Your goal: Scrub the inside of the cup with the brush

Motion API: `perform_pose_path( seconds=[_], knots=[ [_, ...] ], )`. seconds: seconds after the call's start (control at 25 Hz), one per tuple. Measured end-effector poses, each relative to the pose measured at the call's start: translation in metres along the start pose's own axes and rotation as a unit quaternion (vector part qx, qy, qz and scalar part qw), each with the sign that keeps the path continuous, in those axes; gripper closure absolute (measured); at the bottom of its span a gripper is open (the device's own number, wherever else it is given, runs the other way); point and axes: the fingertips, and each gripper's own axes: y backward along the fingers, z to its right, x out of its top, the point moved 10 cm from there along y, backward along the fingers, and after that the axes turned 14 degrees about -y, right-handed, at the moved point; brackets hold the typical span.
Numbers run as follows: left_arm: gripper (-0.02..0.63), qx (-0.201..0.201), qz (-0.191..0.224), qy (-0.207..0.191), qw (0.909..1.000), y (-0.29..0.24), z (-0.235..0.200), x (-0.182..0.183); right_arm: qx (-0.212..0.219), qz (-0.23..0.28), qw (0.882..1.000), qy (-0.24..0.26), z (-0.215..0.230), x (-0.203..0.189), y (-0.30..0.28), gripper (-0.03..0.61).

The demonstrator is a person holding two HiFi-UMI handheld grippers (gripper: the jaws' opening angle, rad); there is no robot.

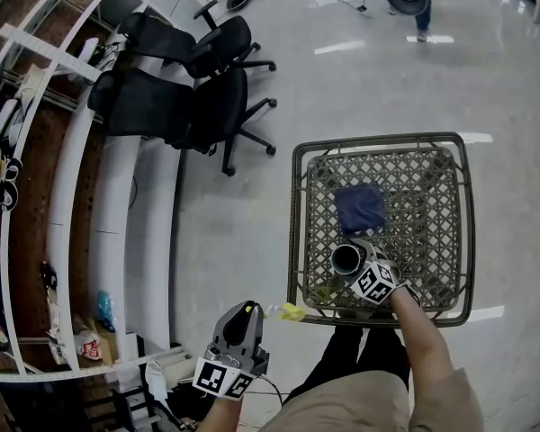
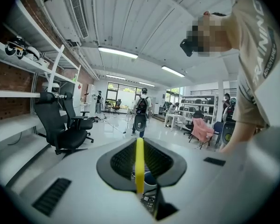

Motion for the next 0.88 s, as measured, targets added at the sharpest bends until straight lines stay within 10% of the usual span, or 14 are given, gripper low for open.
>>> perform_pose_path(
  seconds=[0.88],
  knots=[
    [0.561, 0.011, 0.03, 0.002, 0.9995, 0.005, -0.013, 0.001, -0.004, 0.008, 1.0, -0.021, -0.001, 0.041, 0.02, 0.195]
  ],
)
